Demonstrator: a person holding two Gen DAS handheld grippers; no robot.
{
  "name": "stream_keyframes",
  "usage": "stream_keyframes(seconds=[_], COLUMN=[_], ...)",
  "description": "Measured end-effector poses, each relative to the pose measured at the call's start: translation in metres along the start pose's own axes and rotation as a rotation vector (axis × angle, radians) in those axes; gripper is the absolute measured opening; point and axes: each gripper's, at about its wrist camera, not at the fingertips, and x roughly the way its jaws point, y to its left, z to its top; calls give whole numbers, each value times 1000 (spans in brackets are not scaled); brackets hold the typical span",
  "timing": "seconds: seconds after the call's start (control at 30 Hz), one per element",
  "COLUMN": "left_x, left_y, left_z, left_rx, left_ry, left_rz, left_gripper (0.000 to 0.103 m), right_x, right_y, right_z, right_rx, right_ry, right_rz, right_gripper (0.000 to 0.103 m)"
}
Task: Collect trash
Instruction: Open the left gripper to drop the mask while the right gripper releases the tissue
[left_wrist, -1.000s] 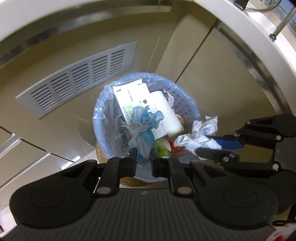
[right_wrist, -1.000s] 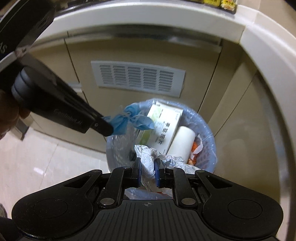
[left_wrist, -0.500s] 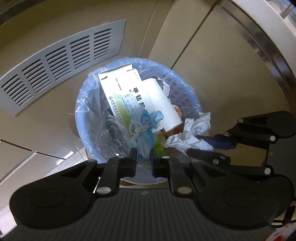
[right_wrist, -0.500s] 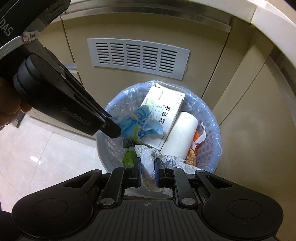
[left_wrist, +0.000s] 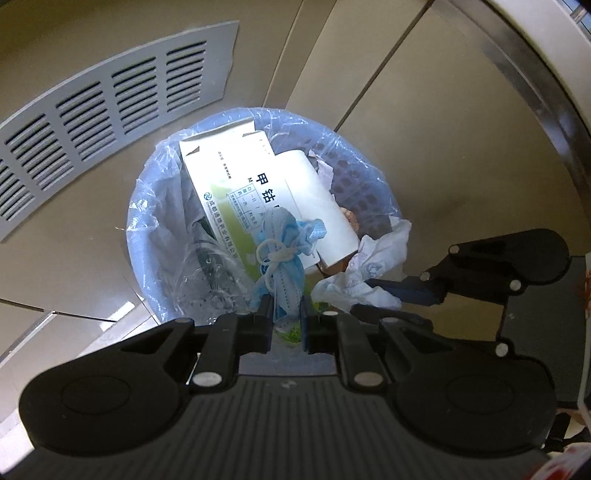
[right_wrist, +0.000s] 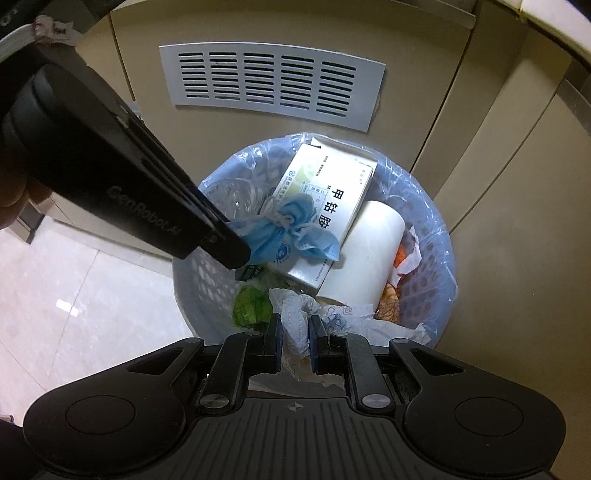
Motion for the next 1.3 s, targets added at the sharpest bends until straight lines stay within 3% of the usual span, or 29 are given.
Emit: stream_keyframes(seconds=[0.4,0.67,1.07,1.13,1.2,1.3], left_x=[25,4,-13,-17,-23,-31], left_y=[-4,-9,-8,-7,-6,-4], left_z=[0,-3,-6,-6,-7,-8], left_rx=[29,25,-8,-11,-14,-34], left_ry=[31,-22,-62,-72,-84,-105], left_rz=[27,13,12,13,15,8], left_gripper=[13,25,28,28,29,30], right_x=[18,34,33,29,22,14], right_y=[-6,-6,-9,-10,-10,-11], right_z=[0,-2,-2,-2,-3,-4], right_rx=[7,9,69,79,89,116], right_ry=[0,11,2,-7,-24,-44], right_rz=[18,48,66,54,41,37], right_gripper=[14,15,15,21,42,45])
